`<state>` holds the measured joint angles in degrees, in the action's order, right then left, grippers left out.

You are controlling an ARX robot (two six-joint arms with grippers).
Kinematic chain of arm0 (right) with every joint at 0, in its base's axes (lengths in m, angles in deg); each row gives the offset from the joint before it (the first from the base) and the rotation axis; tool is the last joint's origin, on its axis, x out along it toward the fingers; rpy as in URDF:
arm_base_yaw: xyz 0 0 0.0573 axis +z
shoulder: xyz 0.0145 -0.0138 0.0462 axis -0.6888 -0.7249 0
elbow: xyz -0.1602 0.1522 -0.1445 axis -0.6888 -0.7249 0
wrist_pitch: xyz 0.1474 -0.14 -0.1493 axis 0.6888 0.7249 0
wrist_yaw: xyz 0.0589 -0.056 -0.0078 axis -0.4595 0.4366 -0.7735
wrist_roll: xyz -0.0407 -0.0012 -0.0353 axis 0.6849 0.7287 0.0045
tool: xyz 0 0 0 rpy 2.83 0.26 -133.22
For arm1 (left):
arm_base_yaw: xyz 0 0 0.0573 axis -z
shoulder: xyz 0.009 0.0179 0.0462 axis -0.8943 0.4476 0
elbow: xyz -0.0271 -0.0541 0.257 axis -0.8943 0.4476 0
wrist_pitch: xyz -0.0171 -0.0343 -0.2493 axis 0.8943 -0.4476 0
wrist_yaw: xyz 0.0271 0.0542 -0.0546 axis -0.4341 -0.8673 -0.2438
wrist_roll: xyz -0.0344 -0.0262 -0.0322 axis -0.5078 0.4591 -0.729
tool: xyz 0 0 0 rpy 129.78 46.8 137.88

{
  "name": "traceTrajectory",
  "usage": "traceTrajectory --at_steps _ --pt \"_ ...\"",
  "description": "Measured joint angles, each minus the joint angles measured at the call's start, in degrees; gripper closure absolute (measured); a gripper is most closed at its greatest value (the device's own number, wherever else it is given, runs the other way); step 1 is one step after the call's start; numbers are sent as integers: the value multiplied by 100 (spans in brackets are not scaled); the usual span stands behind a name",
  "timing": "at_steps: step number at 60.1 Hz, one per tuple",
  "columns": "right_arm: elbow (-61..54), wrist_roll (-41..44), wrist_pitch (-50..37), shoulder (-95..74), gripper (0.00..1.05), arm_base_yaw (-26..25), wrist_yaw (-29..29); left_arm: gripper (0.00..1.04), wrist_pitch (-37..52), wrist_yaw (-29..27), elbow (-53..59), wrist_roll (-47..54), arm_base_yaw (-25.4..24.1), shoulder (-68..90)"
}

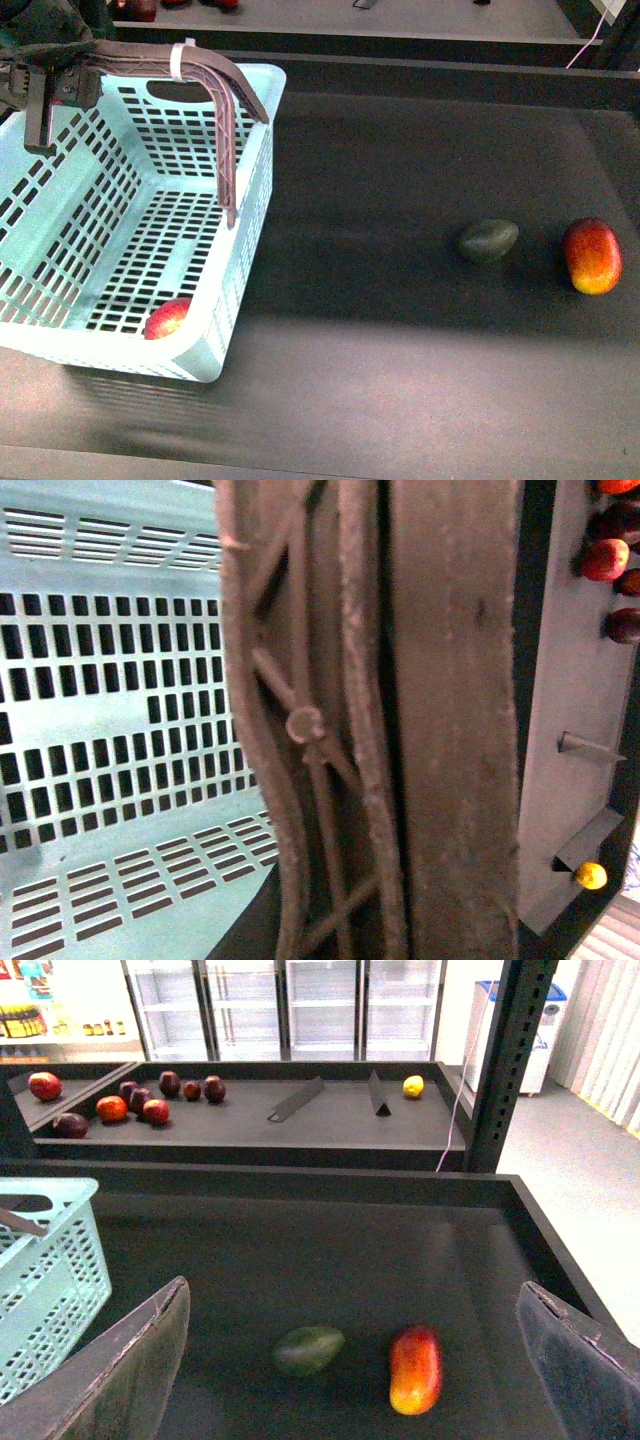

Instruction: Pick apple with right arm and hold basket with left

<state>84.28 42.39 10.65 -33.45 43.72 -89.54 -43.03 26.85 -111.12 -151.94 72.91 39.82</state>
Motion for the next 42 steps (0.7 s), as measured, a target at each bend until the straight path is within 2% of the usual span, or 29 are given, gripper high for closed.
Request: traceTrajectory --at_steps 4,12,24,42 --pt "0 0 0 0 9 0 0 73 -114 15 2 -66 2 -61" --pt "0 -2 0 0 9 0 0 39 -254 96 116 -190 2 -361" --pt "0 -2 0 0 9 0 0 6 -302 179 470 -260 2 -883" --pt "0 -2 0 0 9 0 0 7 -313 177 1215 -48 -20 -2168"
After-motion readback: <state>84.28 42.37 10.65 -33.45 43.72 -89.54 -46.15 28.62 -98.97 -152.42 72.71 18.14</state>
